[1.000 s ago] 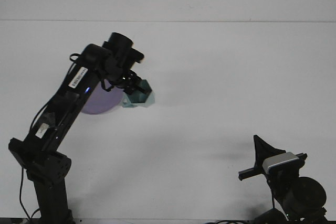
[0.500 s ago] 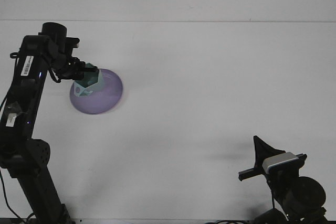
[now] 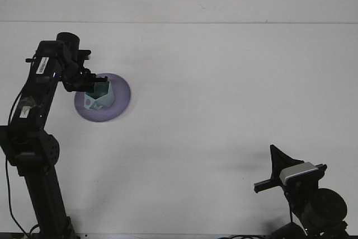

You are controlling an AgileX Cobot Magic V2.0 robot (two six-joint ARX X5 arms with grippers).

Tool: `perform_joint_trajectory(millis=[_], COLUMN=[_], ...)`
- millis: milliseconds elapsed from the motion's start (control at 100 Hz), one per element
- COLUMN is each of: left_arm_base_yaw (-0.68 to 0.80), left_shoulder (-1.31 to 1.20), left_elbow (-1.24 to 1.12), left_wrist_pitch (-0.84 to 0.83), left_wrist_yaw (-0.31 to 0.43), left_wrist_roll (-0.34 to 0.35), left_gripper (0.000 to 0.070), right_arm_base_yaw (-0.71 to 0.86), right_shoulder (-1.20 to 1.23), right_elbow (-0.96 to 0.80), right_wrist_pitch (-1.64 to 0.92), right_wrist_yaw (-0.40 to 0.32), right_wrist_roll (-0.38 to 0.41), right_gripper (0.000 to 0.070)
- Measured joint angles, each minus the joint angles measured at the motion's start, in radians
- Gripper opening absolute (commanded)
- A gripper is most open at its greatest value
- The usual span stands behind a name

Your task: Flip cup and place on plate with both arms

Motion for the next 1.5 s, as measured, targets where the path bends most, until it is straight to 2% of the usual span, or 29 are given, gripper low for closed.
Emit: perform_joint_trajectory(millis=[120,170,200,290,320,350,580,700,750,790,820,920,950,1130,1250,1350,1500], left_arm_base_yaw=[-0.001,-0.001,-0.001,-0.001,-0.001,-0.001,0.000,0.006,0.011,0.016,0.019,0.035,0.039,0.052,0.052,0.052,0.052], left_shoulder=[0.025,0.026,0.026,0.026,0.026,0.026,0.002,-0.103,-0.172,-0.233,-0.279,-0.426,-0.466,-0.649,-0.793,-0.946,-1.250], left_elbow=[0.000,-0.001,-0.001,-0.001,-0.001,-0.001,-0.001,0.000,0.000,0.003,0.007,0.021,0.021,0.009,-0.094,-0.257,-0.629], left_wrist_pitch=[-0.001,0.002,0.005,0.011,0.011,0.013,0.010,0.012,0.023,0.040,0.058,0.104,0.106,0.088,0.109,0.196,0.438], left_wrist_yaw=[0.000,0.001,0.001,0.001,0.001,0.001,0.001,0.001,0.001,0.001,0.001,0.002,0.002,0.003,0.003,0.003,0.003], left_wrist_roll=[-0.005,-0.005,-0.005,-0.006,-0.006,-0.006,-0.013,-0.017,-0.018,-0.019,-0.022,-0.029,-0.030,-0.044,-0.043,-0.043,-0.043], left_gripper=[0.0012,0.0048,0.0119,0.0438,0.0491,0.0509,0.0505,0.0501,0.0479,0.0413,0.0337,0.0000,0.0017,0.0012,0.0012,0.0012,0.0012], right_arm_base_yaw=[0.000,0.000,0.000,0.000,0.000,0.000,0.000,0.000,0.000,0.000,0.000,0.000,0.000,0.000,0.000,0.000,0.000], right_shoulder=[0.000,0.000,0.000,0.000,0.000,0.000,0.000,0.000,0.000,0.000,0.000,0.000,0.000,0.005,0.026,0.047,0.064], right_elbow=[0.000,0.000,0.000,0.000,0.000,0.000,0.000,0.000,0.000,0.000,0.000,0.000,0.000,0.000,0.000,0.000,0.000], right_wrist_pitch=[0.000,0.000,0.000,0.000,0.000,0.000,0.000,0.000,0.001,0.004,0.009,0.043,0.059,0.137,0.150,0.161,0.177], right_wrist_yaw=[0.000,0.000,0.000,0.000,0.000,0.000,0.000,0.000,0.000,0.000,0.000,0.001,0.002,0.003,0.003,0.003,0.031], right_wrist_roll=[0.000,0.000,0.000,0.003,0.005,0.006,0.008,0.008,0.008,0.008,0.007,0.006,0.006,-0.006,-0.012,-0.019,-0.033], right_gripper=[0.0000,0.0000,0.0000,0.0000,0.0000,0.0000,0.0000,0.0000,0.0000,0.0000,0.0000,0.0000,0.0000,0.0000,0.0000,0.0000,0.0000])
